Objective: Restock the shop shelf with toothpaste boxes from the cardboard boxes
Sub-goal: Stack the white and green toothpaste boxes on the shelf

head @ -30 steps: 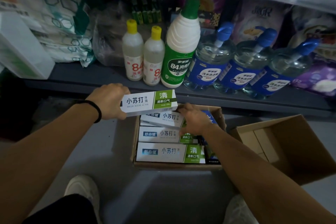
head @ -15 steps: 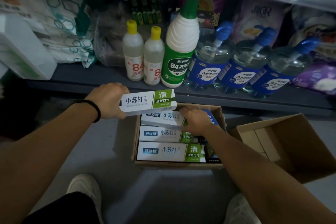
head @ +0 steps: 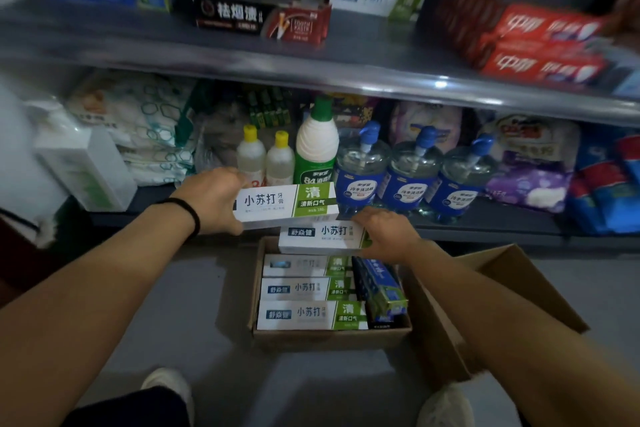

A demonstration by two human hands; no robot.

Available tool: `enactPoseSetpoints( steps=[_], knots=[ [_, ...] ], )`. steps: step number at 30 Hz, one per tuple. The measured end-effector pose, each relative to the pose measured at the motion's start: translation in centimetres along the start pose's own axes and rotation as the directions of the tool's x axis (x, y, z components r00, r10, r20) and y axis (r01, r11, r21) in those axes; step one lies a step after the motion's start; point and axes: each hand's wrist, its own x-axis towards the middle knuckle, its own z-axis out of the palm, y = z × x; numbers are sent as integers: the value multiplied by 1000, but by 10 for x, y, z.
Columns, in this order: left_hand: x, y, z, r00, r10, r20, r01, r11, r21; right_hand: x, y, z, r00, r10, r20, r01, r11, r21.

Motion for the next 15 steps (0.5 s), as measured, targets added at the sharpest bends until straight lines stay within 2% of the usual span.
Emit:
enactPoseSetpoints(
  steps=[8,15],
  knots=[
    [-32,40,-93,983,56,-173,-46,997,66,-69,20,-110,978,67,-195,-93,988,-126],
    [-57,80,-164,937,112,-330,-75,989,124,-111,25,-184,933,74,-351,-122,986,-116]
  ],
)
